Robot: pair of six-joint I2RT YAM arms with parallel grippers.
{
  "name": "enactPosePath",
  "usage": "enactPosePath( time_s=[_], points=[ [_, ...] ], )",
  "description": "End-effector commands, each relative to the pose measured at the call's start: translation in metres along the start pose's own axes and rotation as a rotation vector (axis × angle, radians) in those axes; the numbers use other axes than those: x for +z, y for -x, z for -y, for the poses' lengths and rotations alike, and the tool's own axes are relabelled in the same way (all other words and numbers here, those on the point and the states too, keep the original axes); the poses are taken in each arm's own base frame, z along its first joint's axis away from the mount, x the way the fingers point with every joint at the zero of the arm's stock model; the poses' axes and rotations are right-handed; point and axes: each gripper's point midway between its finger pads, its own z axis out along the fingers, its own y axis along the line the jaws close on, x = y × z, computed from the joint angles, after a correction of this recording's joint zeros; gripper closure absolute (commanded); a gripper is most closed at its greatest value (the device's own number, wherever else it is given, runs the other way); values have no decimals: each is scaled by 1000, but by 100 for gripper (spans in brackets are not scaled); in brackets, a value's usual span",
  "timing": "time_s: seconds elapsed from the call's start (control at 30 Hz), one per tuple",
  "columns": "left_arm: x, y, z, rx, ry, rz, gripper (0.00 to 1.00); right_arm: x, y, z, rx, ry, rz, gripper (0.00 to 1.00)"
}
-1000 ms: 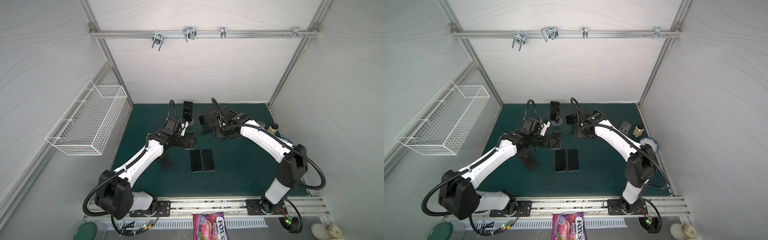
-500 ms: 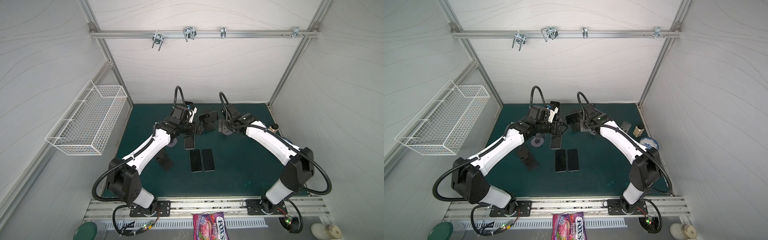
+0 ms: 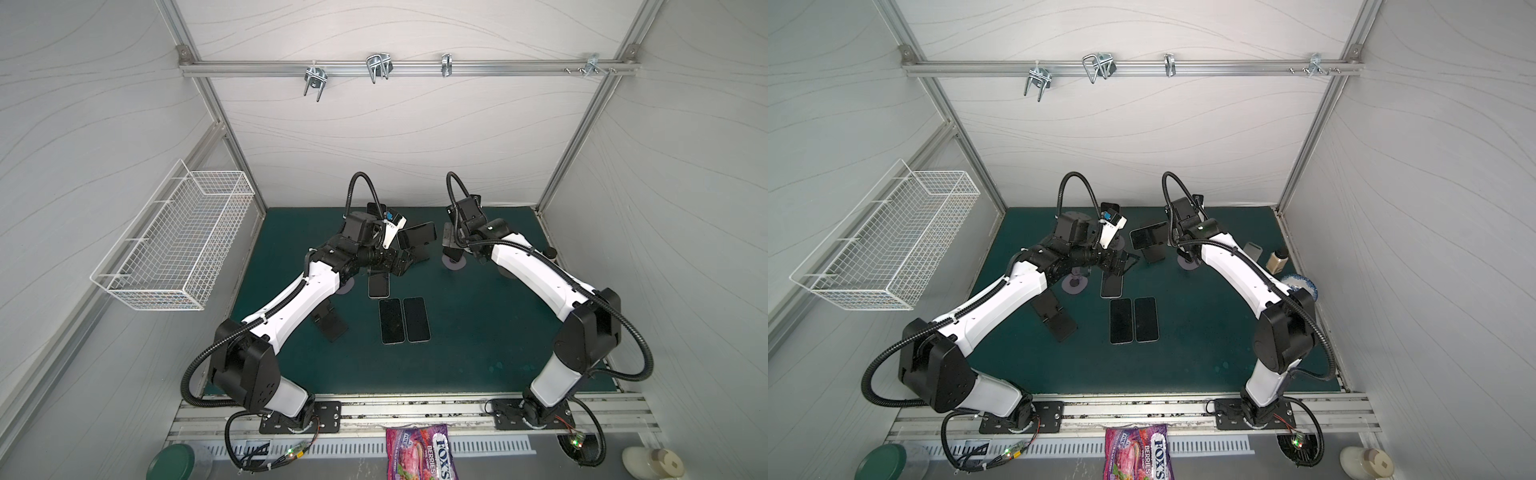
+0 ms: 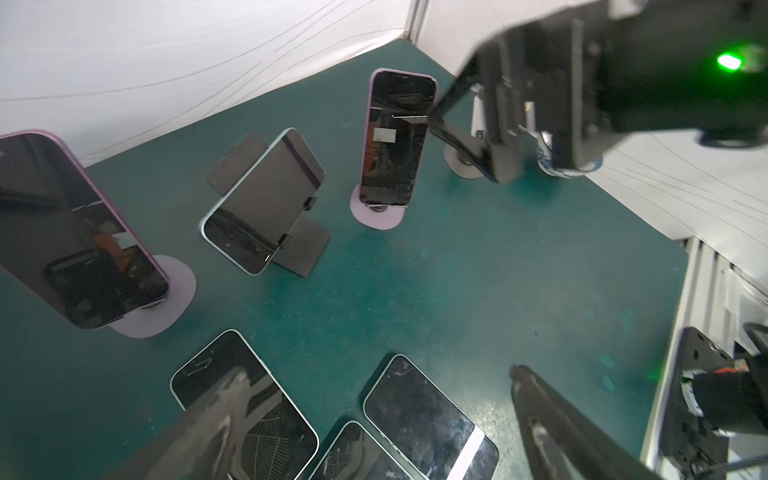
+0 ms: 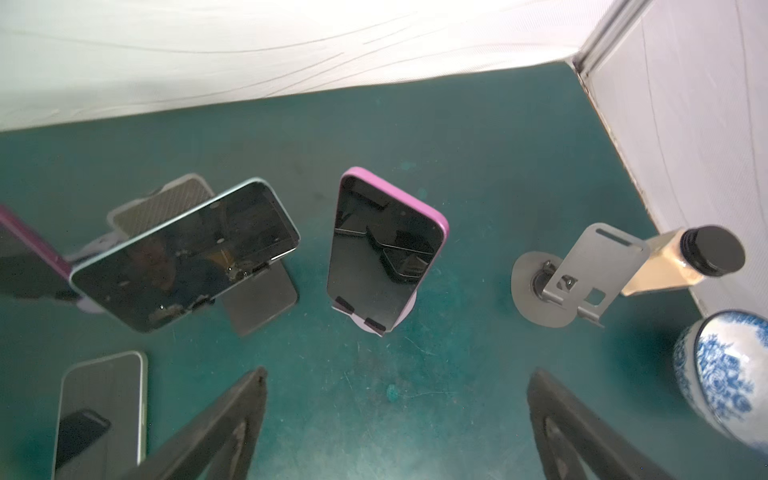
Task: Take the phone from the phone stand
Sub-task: 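Raise the right gripper to the pink-edged phone while the left gripper moves over, then close the right gripper on the top edge of the pink-edged phone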
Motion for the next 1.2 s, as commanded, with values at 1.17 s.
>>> enactPosePath(
  time_s=[1.17],
  points=[
    [27,-19,23,143,-138,64,1,83,12,-10,248,-159,-12,7]
  ],
)
